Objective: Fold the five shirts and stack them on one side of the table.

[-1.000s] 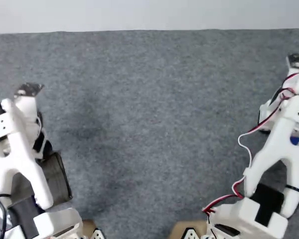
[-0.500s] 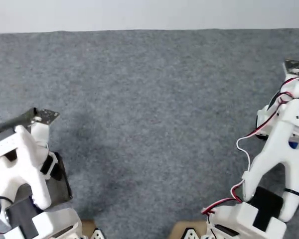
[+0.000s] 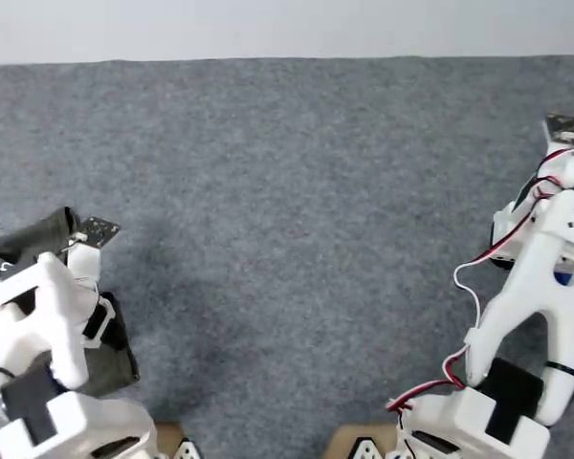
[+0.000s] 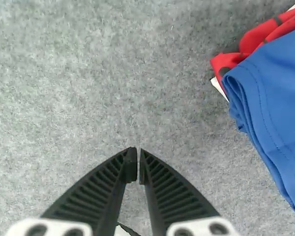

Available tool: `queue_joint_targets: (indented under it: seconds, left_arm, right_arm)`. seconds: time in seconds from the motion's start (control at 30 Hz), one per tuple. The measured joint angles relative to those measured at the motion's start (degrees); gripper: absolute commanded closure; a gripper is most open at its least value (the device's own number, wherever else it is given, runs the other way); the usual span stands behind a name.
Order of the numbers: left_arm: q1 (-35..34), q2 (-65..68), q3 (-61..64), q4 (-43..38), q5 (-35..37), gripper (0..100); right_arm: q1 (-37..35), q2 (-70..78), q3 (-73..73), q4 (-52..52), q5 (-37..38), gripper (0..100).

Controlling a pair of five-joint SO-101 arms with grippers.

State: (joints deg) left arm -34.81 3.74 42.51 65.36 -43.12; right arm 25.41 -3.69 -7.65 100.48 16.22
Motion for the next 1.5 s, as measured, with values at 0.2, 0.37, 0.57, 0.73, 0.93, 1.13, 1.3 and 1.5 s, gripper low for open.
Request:
queue_joint_targets:
  seconds: [0.2, 0.37, 0.57, 0.73, 0.93, 1.13, 1.3, 1.5]
  left_arm:
    - [0.18, 4.75, -7.47, 6.77, 0.18, 99]
    - [0.35, 1.23, -8.97, 8.97, 0.18, 99]
    - [6.24, -15.56, -10.29, 11.96, 1.85, 99]
    - [13.27, -27.87, -16.88, 13.54, 10.29, 99]
    - [20.57, -29.8, -30.68, 13.89, 19.78, 99]
    - [29.89, -25.67, -45.98, 13.89, 21.27, 98]
    - [39.03, -19.69, -58.9, 13.98, 21.45, 98]
    - [49.32, -11.87, -75.25, 14.51, 21.89, 99]
  right_arm:
    - [0.0, -2.46, 0.0, 0.0, 0.0, 98.9]
    - [0.0, -2.73, 0.0, 0.0, 0.0, 98.9]
    - [0.0, -2.73, 0.18, 0.0, 0.0, 98.9]
    - [0.0, -2.73, 0.18, 0.0, 0.0, 98.9]
    - [0.0, -2.73, 0.18, 0.0, 0.0, 98.9]
    - [0.0, -2.73, 0.18, 0.0, 0.0, 98.9]
    - [0.0, -2.73, 0.18, 0.0, 0.0, 98.9]
    - [0.0, -2.73, 0.18, 0.0, 0.0, 98.9]
